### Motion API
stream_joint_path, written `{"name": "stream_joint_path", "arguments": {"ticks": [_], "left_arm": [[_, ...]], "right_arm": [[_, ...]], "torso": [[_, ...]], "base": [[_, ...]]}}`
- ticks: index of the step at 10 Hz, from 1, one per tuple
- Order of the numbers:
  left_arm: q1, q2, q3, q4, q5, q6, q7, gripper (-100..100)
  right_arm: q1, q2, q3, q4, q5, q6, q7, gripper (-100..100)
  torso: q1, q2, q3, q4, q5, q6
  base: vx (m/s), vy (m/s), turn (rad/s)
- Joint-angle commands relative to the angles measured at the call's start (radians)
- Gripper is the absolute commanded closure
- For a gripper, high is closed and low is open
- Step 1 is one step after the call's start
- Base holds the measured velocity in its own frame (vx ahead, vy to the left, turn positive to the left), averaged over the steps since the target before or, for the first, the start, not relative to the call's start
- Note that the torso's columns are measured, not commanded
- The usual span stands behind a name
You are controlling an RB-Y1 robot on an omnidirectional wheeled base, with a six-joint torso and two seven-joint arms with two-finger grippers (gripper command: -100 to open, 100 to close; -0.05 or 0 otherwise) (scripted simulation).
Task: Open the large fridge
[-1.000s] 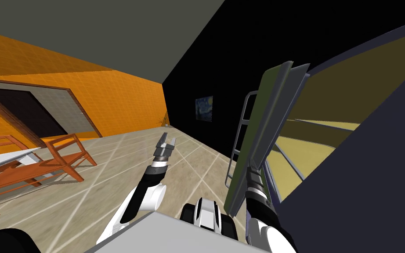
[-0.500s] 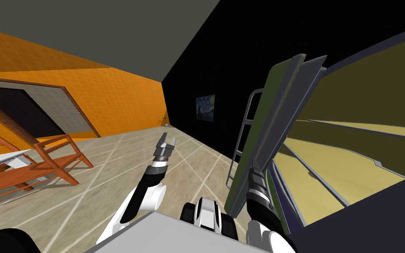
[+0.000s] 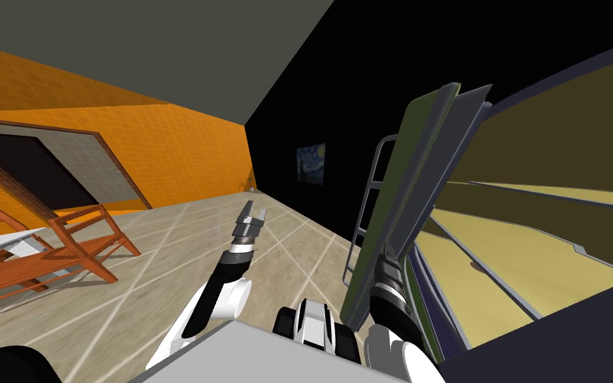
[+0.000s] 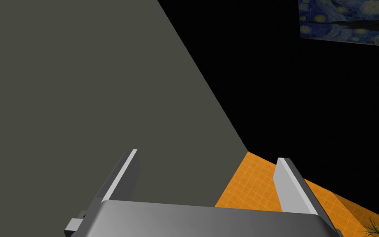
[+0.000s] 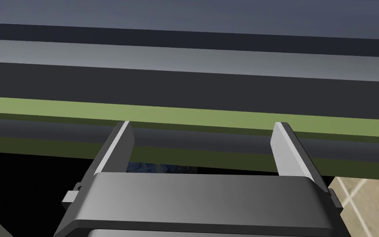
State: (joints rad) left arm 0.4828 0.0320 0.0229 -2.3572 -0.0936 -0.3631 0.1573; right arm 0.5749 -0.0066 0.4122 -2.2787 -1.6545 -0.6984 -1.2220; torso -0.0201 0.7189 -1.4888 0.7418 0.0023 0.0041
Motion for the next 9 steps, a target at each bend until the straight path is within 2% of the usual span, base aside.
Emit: {"name": "stream_joint_path", "arguments": {"ticks": [1,2,3,5,6,7,8,9], "left_arm": [[0.000,0.000,0.000,0.000,0.000,0.000,0.000,0],[0.000,0.000,0.000,0.000,0.000,0.000,0.000,0],[0.000,0.000,0.000,0.000,0.000,0.000,0.000,0],[0.000,0.000,0.000,0.000,0.000,0.000,0.000,0],[0.000,0.000,0.000,0.000,0.000,0.000,0.000,0],[0.000,0.000,0.000,0.000,0.000,0.000,0.000,0],[0.000,0.000,0.000,0.000,0.000,0.000,0.000,0],[0.000,0.000,0.000,0.000,0.000,0.000,0.000,0]], "right_arm": [[-0.011,0.038,-0.022,-0.026,0.000,-0.007,0.011,-100],[-0.011,0.038,-0.022,-0.026,0.000,-0.007,0.011,-100],[0.004,0.037,-0.002,-0.003,-0.003,-0.002,-0.001,-100],[0.011,0.040,0.014,-0.033,-0.004,-0.011,0.038,-100],[0.016,0.038,0.019,-0.020,-0.009,-0.004,0.025,-100],[0.007,0.037,0.004,-0.007,-0.002,-0.001,0.001,100],[0.009,0.037,0.017,-0.013,-0.002,0.001,0.013,100],[0.008,0.038,0.008,-0.017,0.002,-0.014,0.009,100]], "torso": [[0.000,0.001,0.001,0.000,0.000,0.000],[-0.004,0.001,0.001,0.001,0.000,0.001],[-0.005,0.002,0.001,0.001,-0.001,0.002],[0.006,0.005,0.005,-0.005,-0.004,-0.002],[0.007,0.004,0.003,-0.004,-0.002,-0.001],[0.008,0.008,0.005,-0.006,-0.004,-0.001],[0.007,0.012,0.008,-0.007,-0.006,-0.001],[0.011,0.014,0.010,-0.006,-0.006,-0.003]], "base": [[0.012,0.000,0.013],[0.014,0.000,0.006],[-0.012,0.023,0.008],[0.037,0.015,0.070],[0.016,0.019,0.028],[-0.034,-0.001,-0.089],[-0.024,0.003,-0.022],[0.092,0.085,-0.022]]}}
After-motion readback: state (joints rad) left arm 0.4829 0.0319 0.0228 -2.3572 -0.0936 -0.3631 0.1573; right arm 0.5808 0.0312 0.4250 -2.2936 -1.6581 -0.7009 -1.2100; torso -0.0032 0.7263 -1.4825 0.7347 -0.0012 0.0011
